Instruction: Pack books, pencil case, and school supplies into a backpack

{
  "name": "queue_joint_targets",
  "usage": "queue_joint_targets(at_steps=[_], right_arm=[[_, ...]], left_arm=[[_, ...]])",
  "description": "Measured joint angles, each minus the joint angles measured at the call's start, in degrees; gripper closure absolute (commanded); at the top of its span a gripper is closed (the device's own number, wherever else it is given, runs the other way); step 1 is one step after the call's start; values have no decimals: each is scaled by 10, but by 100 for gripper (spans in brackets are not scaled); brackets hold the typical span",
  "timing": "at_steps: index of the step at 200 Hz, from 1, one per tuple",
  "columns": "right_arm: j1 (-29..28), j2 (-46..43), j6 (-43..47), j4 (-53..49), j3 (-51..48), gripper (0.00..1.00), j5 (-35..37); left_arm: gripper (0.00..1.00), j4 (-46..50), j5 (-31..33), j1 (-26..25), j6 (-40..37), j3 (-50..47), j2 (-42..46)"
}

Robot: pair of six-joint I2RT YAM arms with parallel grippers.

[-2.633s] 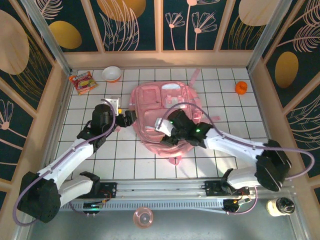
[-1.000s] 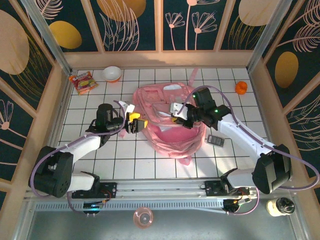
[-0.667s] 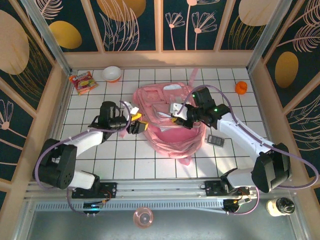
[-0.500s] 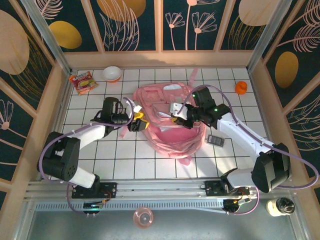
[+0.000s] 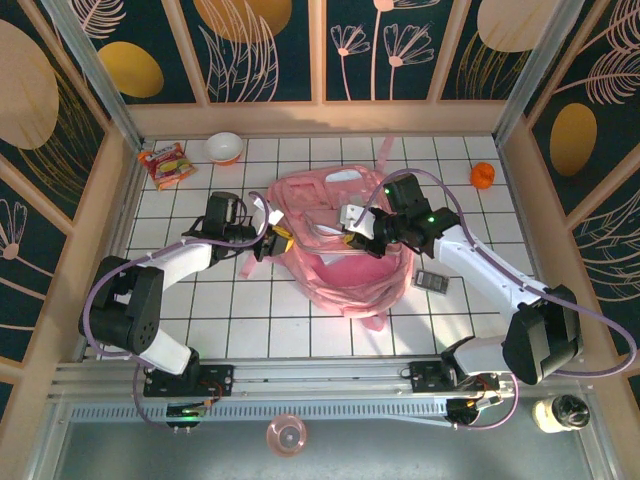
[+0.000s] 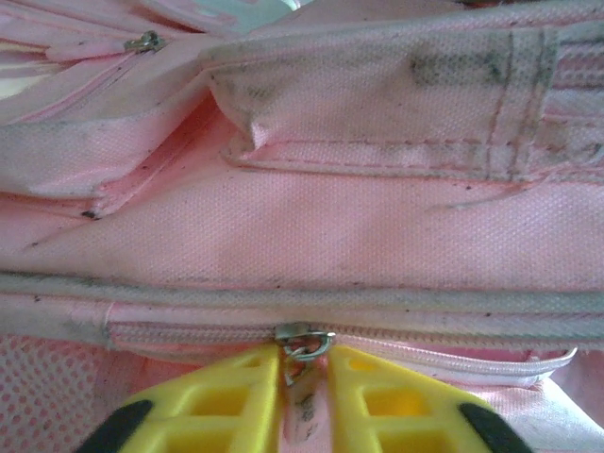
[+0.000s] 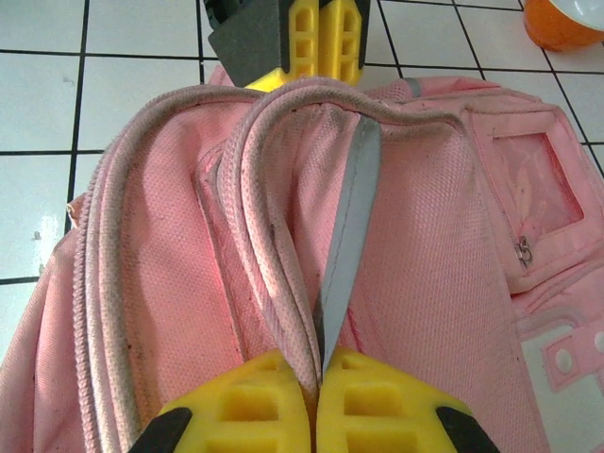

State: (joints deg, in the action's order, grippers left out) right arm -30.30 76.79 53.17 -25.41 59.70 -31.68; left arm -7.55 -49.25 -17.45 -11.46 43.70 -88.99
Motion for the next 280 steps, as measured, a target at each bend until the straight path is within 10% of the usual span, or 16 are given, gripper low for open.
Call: queue_joint_targets(at_steps=[217, 242, 280], right_arm=[[-72, 83, -168, 165, -33, 100, 162], [-72, 82, -215, 165, -32, 67, 158], [-68, 9, -448, 149, -32, 54, 177]], left_arm=[[100, -19, 23, -68, 92, -88, 129], [100, -34, 55, -75, 115, -106, 144], [100, -72, 74, -86, 158, -131, 143]])
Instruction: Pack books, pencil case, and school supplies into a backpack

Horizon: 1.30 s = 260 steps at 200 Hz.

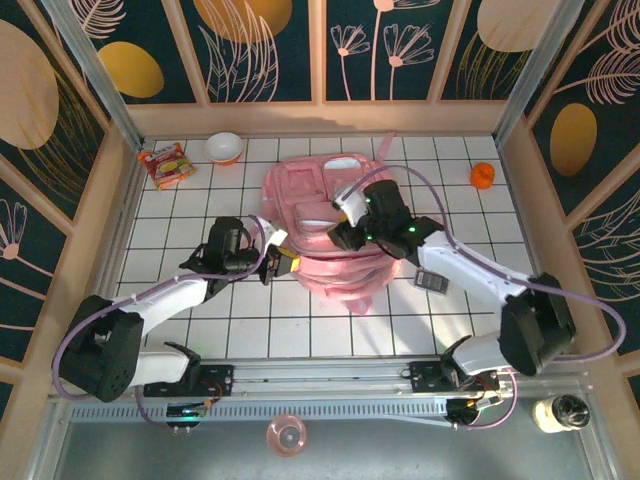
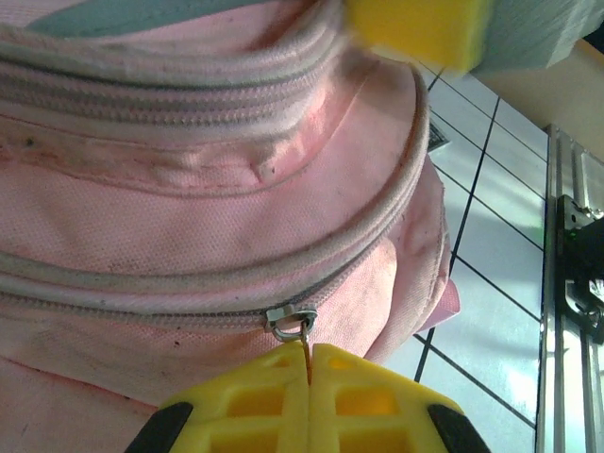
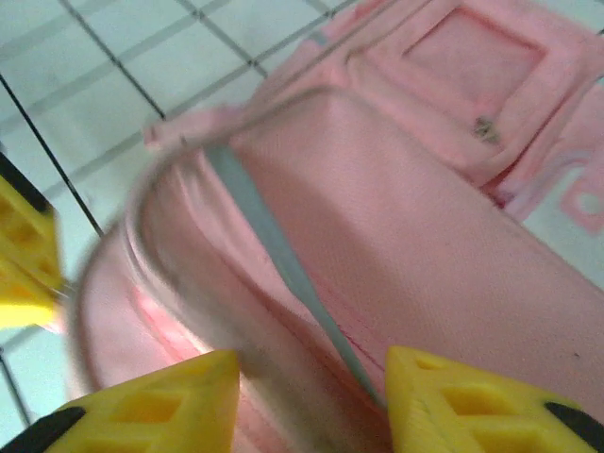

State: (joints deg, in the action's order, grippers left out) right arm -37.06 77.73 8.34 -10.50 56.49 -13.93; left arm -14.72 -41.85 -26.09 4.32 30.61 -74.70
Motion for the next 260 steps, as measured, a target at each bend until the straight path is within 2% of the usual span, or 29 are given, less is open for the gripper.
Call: queue_joint_targets(at_steps=[28, 58, 78, 104, 140, 185, 260], right_arm=[[0, -96, -252, -5, -15, 53, 0], [-30, -161, -497, -7, -95, 47, -5], [-56, -177, -626, 18, -163, 46, -10], [-58, -176, -748, 75, -226, 46, -10], [-58, -145, -836, 152, -243, 45, -4], [-58, -85, -884, 214, -244, 49, 4], [-63, -23, -907, 253, -244, 81, 16]], left_arm=[[100, -5, 6, -5, 14, -12, -7], [100, -4, 11, -5, 14, -14, -8], [100, -4, 15, -6, 14, -14, -8], [100, -4, 15, -6, 14, -14, -8], [100, -4, 15, -6, 14, -14, -8], [100, -4, 15, -6, 14, -14, -8], [100, -10, 19, -12, 24, -18, -8]])
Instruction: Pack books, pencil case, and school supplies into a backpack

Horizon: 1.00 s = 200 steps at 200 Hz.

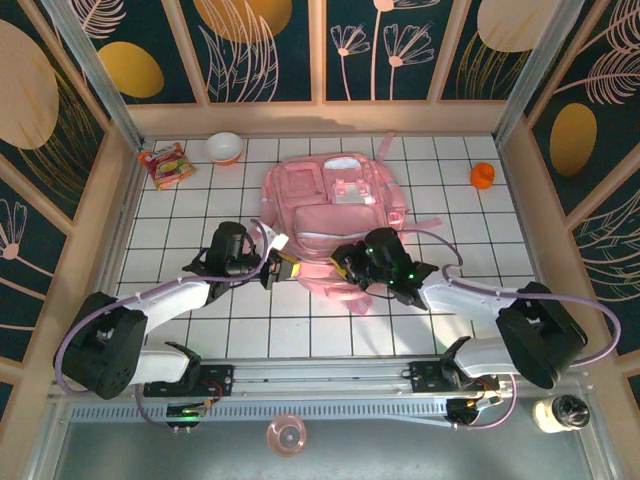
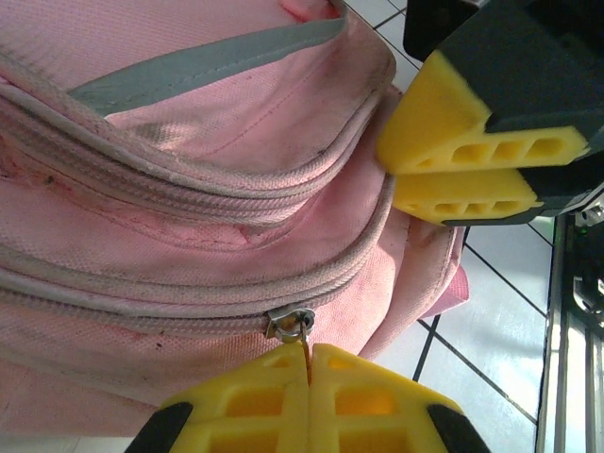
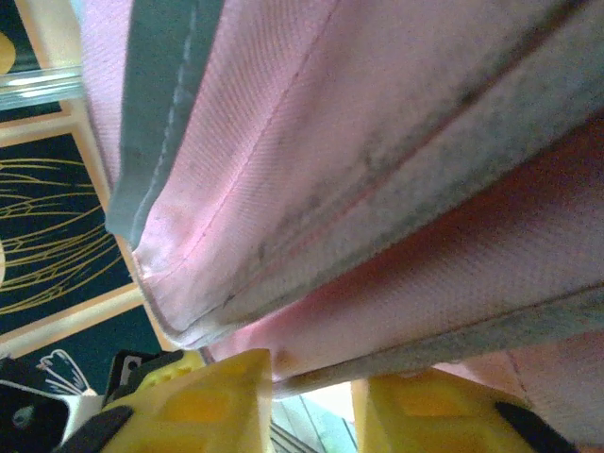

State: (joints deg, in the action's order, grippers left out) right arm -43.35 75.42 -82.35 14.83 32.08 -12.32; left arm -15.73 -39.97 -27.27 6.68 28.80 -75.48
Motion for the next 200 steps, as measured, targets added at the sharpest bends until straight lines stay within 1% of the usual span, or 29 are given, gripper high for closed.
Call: queue_joint_targets(at_steps=[17, 32, 66, 99, 121, 128, 136, 148, 158, 171, 174, 186, 200], right_arm=[[-2, 9, -1, 3, 1, 89, 5], [-2, 18, 2, 6, 6, 92, 7], [-1, 47, 13, 9, 25, 93, 9], [4, 66, 30, 8, 45, 93, 11], [6, 69, 43, 8, 53, 94, 13], [6, 68, 47, 8, 54, 94, 14], [7, 67, 56, 7, 54, 94, 15], [10, 61, 73, -3, 54, 94, 18], [14, 53, 90, -13, 55, 94, 14], [21, 40, 123, -29, 62, 94, 0], [24, 35, 136, -35, 64, 94, -4], [40, 20, 175, -58, 73, 89, -24], [65, 3, 238, -96, 87, 78, -50]], left_arm=[[100, -7, 2, -3, 7, -3, 0], [100, -8, 7, -7, 13, -4, 0], [100, -14, 35, -33, 27, -4, 0], [100, -26, 76, -73, 42, -3, -8], [100, -57, 93, -105, 65, 3, -30], [96, -64, 96, -112, 70, 7, -39], [89, -70, 101, -120, 78, 14, -50], [75, -73, 100, -128, 83, 22, -59], [62, -72, 87, -137, 89, 29, -60], [46, -65, 75, -152, 75, 46, -54], [43, -61, 74, -155, 61, 50, -49], [33, -38, 77, -159, 43, 66, -29], [24, 4, 90, -159, -6, 87, 9]])
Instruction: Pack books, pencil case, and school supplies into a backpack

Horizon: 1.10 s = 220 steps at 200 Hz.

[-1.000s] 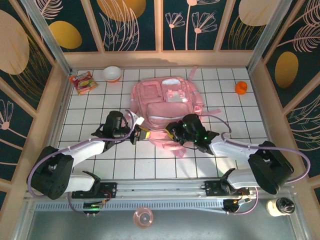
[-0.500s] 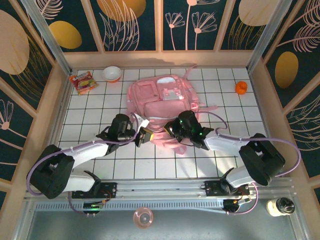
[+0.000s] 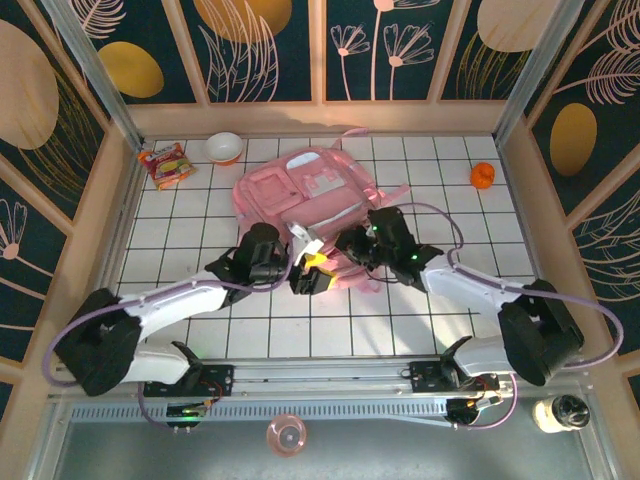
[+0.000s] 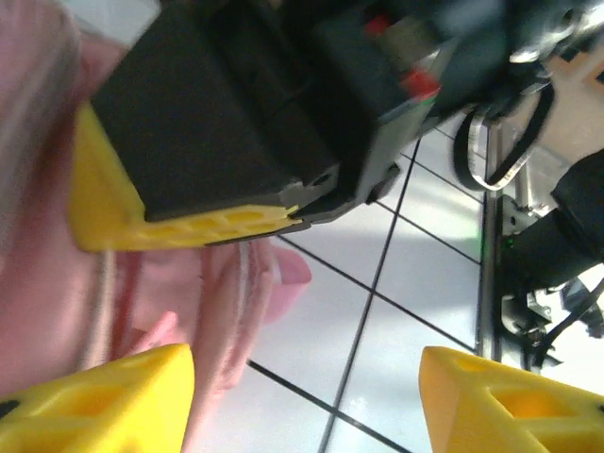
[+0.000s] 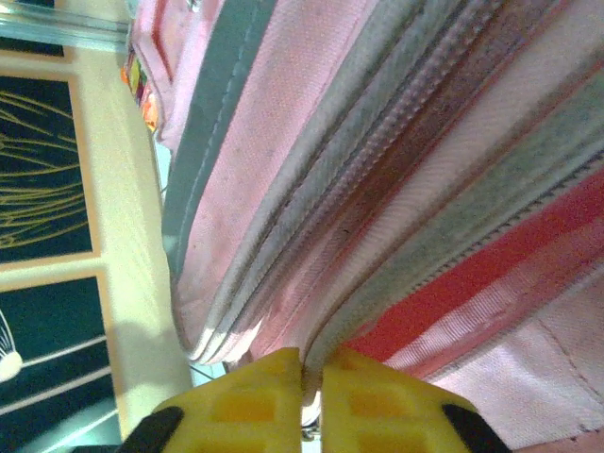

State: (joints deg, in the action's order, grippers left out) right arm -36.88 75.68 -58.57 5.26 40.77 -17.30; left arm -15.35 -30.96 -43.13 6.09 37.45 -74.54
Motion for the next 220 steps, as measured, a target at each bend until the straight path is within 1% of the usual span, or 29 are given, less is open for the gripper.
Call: queue_joint_targets(at_steps=[5, 16, 22, 34, 60, 78, 96, 125, 158, 162, 166, 177, 190, 200, 211, 216, 220], right_arm=[[9, -4, 27, -17, 6, 74, -11], [26, -12, 78, -59, 22, 64, -23], [35, -16, 110, -84, 34, 61, -25], [45, -22, 162, -127, 57, 59, -24], [50, -42, 249, -189, 80, 58, -23], [50, -54, 282, -219, 79, 58, -22], [50, -67, 297, -227, 70, 58, -22], [50, -96, 301, -226, 45, 58, -18], [50, -118, 301, -222, 35, 58, -10], [50, -119, 301, -221, 35, 58, -9], [50, -120, 302, -219, 35, 58, -8], [50, -122, 302, -216, 35, 58, -7], [50, -122, 304, -211, 33, 58, -7], [50, -122, 309, -205, 30, 58, -7], [50, -122, 316, -199, 26, 58, -8], [50, -122, 319, -195, 22, 58, -8], [50, -122, 326, -191, 19, 58, -9]], left_arm=[[22, 13, 7, 0, -10, 6, 11], [18, 48, 28, 0, -59, 20, 42], [17, 65, 41, 0, -85, 26, 57], [16, 93, 67, 0, -131, 32, 80], [15, 154, 128, 0, -243, 42, 90], [12, 191, 170, 0, -319, 52, 61], [10, 203, 204, 0, -379, 55, 25], [9, 191, 231, 0, -437, 57, -19], [9, 163, 251, 0, -472, 67, -69], [12, 158, 255, 0, -475, 68, -75], [17, 155, 257, 0, -478, 68, -79], [39, 146, 260, 0, -481, 68, -90], [62, 139, 261, -1, -481, 67, -96], [75, 138, 260, -2, -482, 67, -97], [94, 136, 254, -2, -476, 67, -94], [99, 135, 253, -3, -477, 66, -92], [100, 134, 253, -3, -476, 66, -89]])
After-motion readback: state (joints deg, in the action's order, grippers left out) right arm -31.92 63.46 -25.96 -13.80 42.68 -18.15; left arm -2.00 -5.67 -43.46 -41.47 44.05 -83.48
